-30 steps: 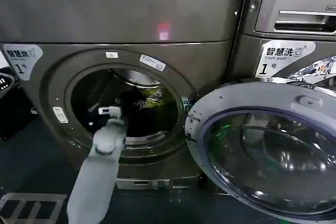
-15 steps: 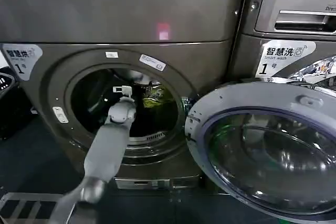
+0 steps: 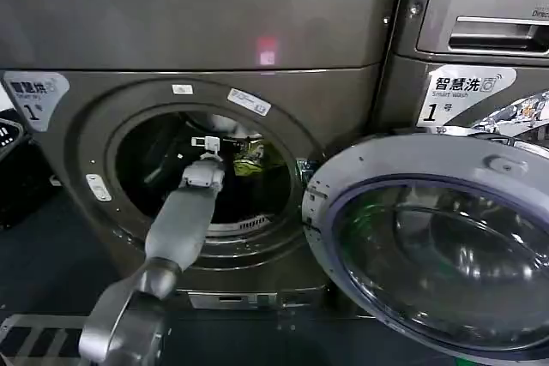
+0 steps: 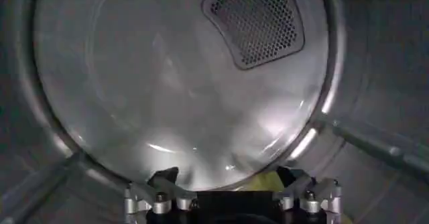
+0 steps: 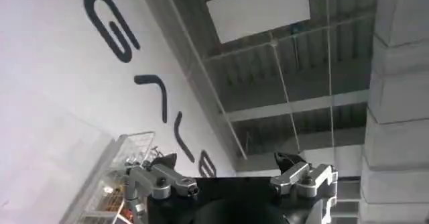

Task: Grasp the clothes from the dryer.

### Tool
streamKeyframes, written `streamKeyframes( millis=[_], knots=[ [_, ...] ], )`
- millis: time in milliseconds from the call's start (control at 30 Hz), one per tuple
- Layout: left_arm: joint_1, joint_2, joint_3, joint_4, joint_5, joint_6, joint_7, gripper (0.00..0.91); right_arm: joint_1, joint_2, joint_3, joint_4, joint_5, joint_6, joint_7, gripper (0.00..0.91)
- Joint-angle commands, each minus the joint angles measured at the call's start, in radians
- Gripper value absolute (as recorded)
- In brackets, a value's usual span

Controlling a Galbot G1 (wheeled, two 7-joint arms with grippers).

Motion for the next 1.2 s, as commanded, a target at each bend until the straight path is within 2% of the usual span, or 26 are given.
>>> streamKeyframes(
  millis=[33,333,567,1200],
  knots=[
    [-0.051,0.015,0.046,0.083,0.049,0.044,0.152,0.907,0.01,-0.001,-0.011,0.0,-0.002,0.001,-0.001,0.907],
    [-0.181,0.007,0.173,0.285,0.203,-0.046,0.411,0.907,0.018,-0.006,-0.019,-0.006,-0.004,0.005,-0.005,0.907],
    [-0.219,0.016,0.356,0.352,0.27,-0.076,0.59,0.907,0.02,-0.005,-0.021,-0.013,-0.005,0.008,-0.008,0.907],
    [-0.285,0.044,0.468,0.447,0.491,-0.205,0.894,0.907,0.035,0.0,-0.039,-0.017,-0.025,0.011,-0.009,0.907]
  ],
)
